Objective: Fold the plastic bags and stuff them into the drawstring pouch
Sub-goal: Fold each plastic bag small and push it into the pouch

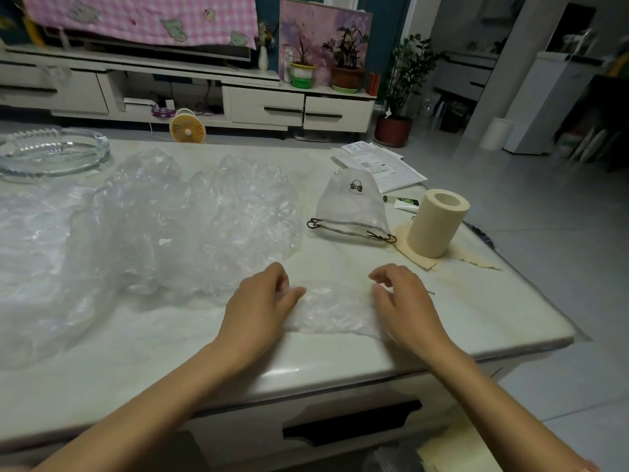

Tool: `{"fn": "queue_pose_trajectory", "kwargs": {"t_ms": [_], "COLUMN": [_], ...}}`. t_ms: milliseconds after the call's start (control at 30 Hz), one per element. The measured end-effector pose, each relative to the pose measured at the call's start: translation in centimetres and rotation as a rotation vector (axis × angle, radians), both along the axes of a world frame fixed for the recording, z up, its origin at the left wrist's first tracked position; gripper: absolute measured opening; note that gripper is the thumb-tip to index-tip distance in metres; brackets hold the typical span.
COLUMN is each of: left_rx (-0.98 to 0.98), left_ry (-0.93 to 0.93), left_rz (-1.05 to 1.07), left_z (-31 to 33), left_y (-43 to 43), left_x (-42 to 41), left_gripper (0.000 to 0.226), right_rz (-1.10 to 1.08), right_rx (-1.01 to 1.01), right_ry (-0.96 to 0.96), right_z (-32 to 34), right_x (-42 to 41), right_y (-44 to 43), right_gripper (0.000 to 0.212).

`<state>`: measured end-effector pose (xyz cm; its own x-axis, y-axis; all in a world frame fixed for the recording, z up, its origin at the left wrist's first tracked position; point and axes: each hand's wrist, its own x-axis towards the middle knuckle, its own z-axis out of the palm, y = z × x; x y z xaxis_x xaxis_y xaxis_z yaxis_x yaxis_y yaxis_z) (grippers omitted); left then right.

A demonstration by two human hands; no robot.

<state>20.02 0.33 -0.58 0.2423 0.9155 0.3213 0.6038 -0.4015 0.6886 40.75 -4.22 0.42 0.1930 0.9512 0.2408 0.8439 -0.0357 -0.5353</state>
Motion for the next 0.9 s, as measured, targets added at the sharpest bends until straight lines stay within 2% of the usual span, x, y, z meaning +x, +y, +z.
{"fn": "queue_pose_trajectory", "kwargs": {"t_ms": [33,67,100,167,200,267,367,467,567,667,733,900], "left_rx": [-0.062,-0.117,-0.166,-0.260,-0.288,-0.308,-0.339,-0.281,-0.243,-0.531,-0.604,-0.624], "left_ry": [-0.140,-0.219,-0.236,-0.233,-0.242,-0.247,-0.264,-0.395,-0.586,-0.684,-0.667,-0.882], "left_rz": [-0.042,-0.107,-0.188,-0.336,-0.378,-0.413,-0.390,-0.234,-0.063,-0.249,-0.324,-0.142], "left_z": [0.5,1.2,1.9,2.6,2.9,2.9,3.2,4.3,5.0,4.6,4.6,4.4], "left_y": [-0.1,-0.2,-0.3,-0.7,-1.0,-1.3,-1.1,-0.4,-0.6,-2.5,-3.7,-3.4], "left_x": [-0.2,-0.3,-0.6,-1.1,-1.3,-1.6,-2.1,-3.0,-3.3,-2.1,-1.2,-1.2], "left_gripper": [0.029,0.029,0.029,0.027,0.026,0.026,0.028,0.019,0.012,0.039,0.048,0.019], "right_rz": [0.069,0.148,0.225,0.356,0.409,0.497,0.528,0.457,0.329,0.257,0.276,0.273], "right_rx": [0.001,-0.035,-0.115,-0.334,-0.417,-0.508,-0.528,-0.520,-0.345,-0.147,-0.111,-0.211], "right_ry": [0.251,0.446,0.549,0.595,0.587,0.531,0.487,0.522,0.674,0.878,0.932,0.892], "right_z": [1.0,1.9,2.6,3.3,3.3,3.1,3.5,4.1,4.8,5.4,5.6,4.8], "right_x": [-0.3,-0.8,-1.1,-2.1,-2.5,-2.9,-2.9,-2.6,-2.9,-3.9,-4.7,-6.0], "right_y": [-0.1,-0.3,-0.3,-0.3,-0.2,0.0,-0.2,-0.7,-1.2,-1.8,-2.1,-2.5], "right_gripper": [0.022,0.032,0.048,0.072,0.073,0.053,0.015,0.018,0.019,0.033,0.037,0.012]}}
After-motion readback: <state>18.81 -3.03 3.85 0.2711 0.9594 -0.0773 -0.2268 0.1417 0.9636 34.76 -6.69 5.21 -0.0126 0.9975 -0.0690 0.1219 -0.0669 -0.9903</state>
